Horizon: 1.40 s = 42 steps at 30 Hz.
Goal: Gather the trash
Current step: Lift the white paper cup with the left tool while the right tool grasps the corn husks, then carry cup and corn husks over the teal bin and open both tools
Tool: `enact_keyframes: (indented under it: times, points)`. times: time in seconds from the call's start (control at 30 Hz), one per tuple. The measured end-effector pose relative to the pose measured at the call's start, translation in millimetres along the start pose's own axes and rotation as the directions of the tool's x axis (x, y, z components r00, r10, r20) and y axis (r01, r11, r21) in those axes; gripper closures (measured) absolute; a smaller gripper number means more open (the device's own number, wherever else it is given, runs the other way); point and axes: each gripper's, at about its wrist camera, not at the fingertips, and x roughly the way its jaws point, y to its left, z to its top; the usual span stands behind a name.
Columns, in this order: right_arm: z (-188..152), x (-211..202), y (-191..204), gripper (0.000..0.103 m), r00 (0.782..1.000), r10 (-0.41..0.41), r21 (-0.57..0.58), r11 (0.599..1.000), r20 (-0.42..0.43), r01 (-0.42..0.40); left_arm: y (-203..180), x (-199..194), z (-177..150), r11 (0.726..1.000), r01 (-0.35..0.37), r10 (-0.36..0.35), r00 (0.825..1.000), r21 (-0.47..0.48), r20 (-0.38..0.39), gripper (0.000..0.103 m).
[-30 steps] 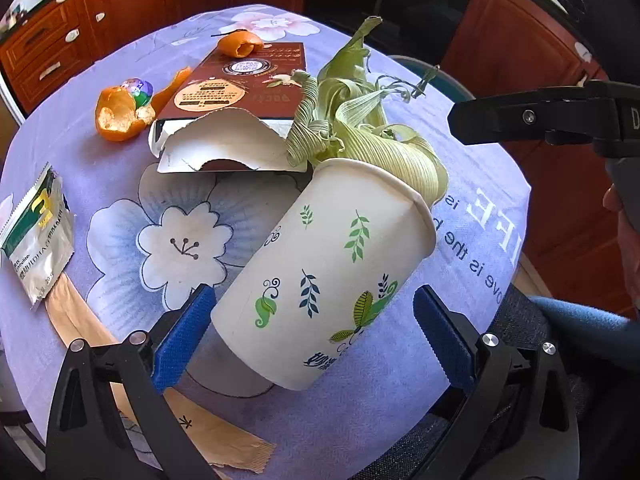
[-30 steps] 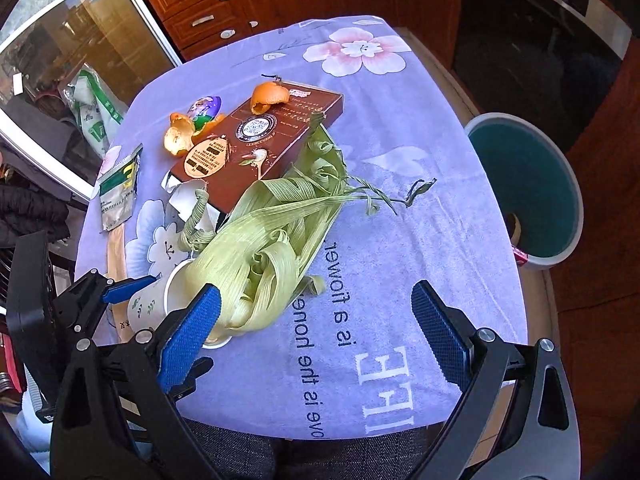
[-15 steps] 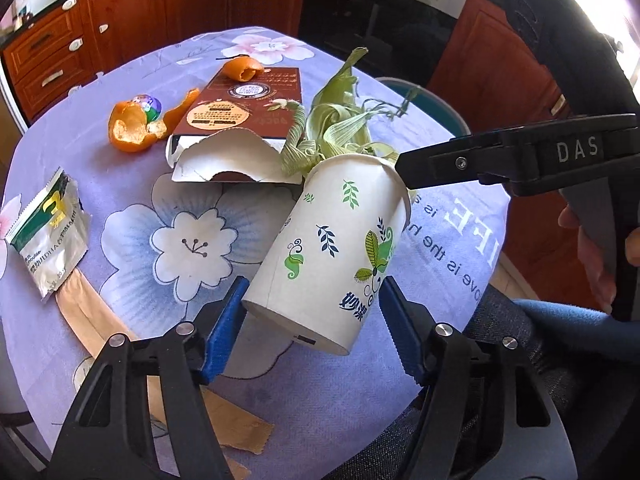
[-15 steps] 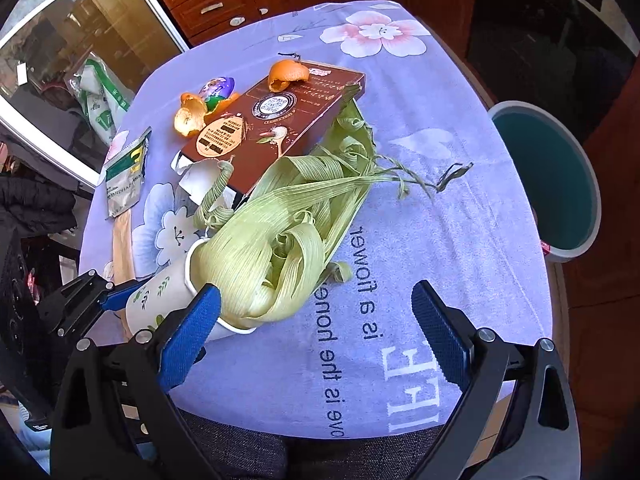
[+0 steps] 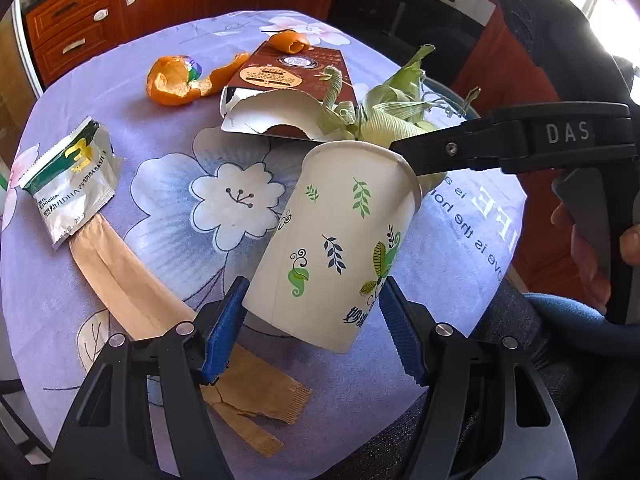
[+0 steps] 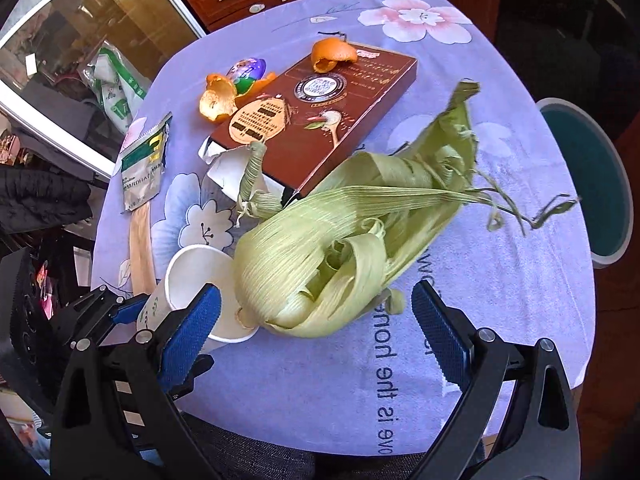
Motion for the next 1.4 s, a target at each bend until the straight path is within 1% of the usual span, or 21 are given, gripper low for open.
enact_keyframes:
  times: [0.13, 0.2, 0.23, 0.27, 0.3, 0.37, 0.4, 0.43, 0.47, 0.57, 0.67, 0.8, 0.83, 0.87, 0.93, 1.17, 1.3, 1.4]
  points:
    - [4, 16, 6, 0.011, 1.000, -0.025, -0.011, 1.000, -0.006, 0.025, 2, 1, 1, 1.000, -0.015, 0.015, 1.000, 0.000, -0.013, 0.034]
    - [3, 20, 4, 0.011, 1.000, -0.020, -0.004, 1.000, 0.000, 0.020, 3, 3, 1, 1.000, -0.019, 0.018, 1.000, -0.008, -0.024, 0.033]
    - [2, 19, 2, 0.016, 1.000, -0.013, -0.003, 1.000, 0.012, 0.013, 3, 5, 2, 1.000, -0.022, 0.022, 0.999, -0.012, -0.028, 0.032]
    - [2, 18, 0, 0.027, 1.000, -0.012, -0.005, 1.000, 0.021, 0.012, 4, 6, 2, 1.000, -0.026, 0.025, 0.999, -0.014, -0.032, 0.031]
    - [1, 17, -4, 0.030, 1.000, 0.007, -0.003, 1.000, 0.023, -0.007, 3, 7, 3, 0.999, -0.029, 0.028, 0.999, -0.014, -0.037, 0.028]
    - [-1, 12, -9, 0.048, 0.999, 0.043, 0.011, 0.999, 0.030, -0.044, 1, 9, 5, 0.999, -0.039, 0.039, 0.998, -0.007, -0.041, 0.027]
    - [-2, 9, -10, 0.055, 0.997, 0.064, 0.006, 0.998, 0.034, -0.064, 1, 10, 7, 0.999, -0.045, 0.045, 0.998, -0.003, -0.042, 0.027]
    - [-3, 6, -9, 0.068, 0.995, 0.092, 0.001, 0.996, 0.030, -0.092, 0, 11, 8, 0.999, -0.049, 0.049, 0.998, -0.001, -0.042, 0.027]
    - [-3, 4, -7, 0.071, 0.995, 0.094, -0.008, 0.996, 0.027, -0.093, 1, 11, 9, 0.999, -0.053, 0.053, 0.998, -0.002, -0.043, 0.027]
    - [-8, -3, -2, 0.075, 0.996, 0.078, -0.053, 0.996, 0.034, -0.076, 1, 12, 13, 0.998, -0.068, 0.068, 0.997, -0.003, -0.048, 0.026]
    - [-12, -11, -6, 0.077, 0.996, 0.079, -0.049, 0.996, 0.051, -0.077, 0, 14, 15, 0.997, -0.080, 0.081, 0.995, 0.008, -0.058, 0.026]
    - [-14, -27, -13, 0.078, 0.993, 0.081, -0.030, 0.996, 0.086, -0.078, -2, 20, 19, 0.995, -0.097, 0.098, 0.993, 0.017, -0.067, 0.026]
    - [-14, -31, -16, 0.078, 0.992, 0.083, -0.021, 0.996, 0.096, -0.082, -2, 20, 20, 0.995, -0.099, 0.099, 0.993, 0.015, -0.063, 0.029]
    - [-14, -36, -18, 0.078, 0.991, 0.084, -0.013, 0.996, 0.107, -0.083, -3, 19, 20, 0.995, -0.099, 0.100, 0.994, 0.016, -0.055, 0.035]
    - [-14, -43, -22, 0.078, 0.989, 0.078, -0.006, 0.997, 0.126, -0.078, -6, 15, 21, 0.994, -0.111, 0.112, 0.993, 0.020, -0.036, 0.040]
    - [-10, -75, -33, 0.078, 0.974, 0.079, 0.007, 0.997, 0.210, -0.082, -16, -23, 36, 0.991, -0.134, 0.134, 0.989, -0.010, 0.058, 0.041]
    - [-4, -100, -45, 0.078, 0.959, 0.082, 0.015, 0.996, 0.271, -0.089, -30, -38, 56, 0.993, -0.122, 0.122, 0.987, -0.009, 0.101, 0.041]
    - [1, -123, -61, 0.078, 0.944, 0.066, 0.032, 0.996, 0.324, -0.081, -46, -44, 81, 0.994, -0.112, 0.111, 0.984, 0.003, 0.138, 0.041]
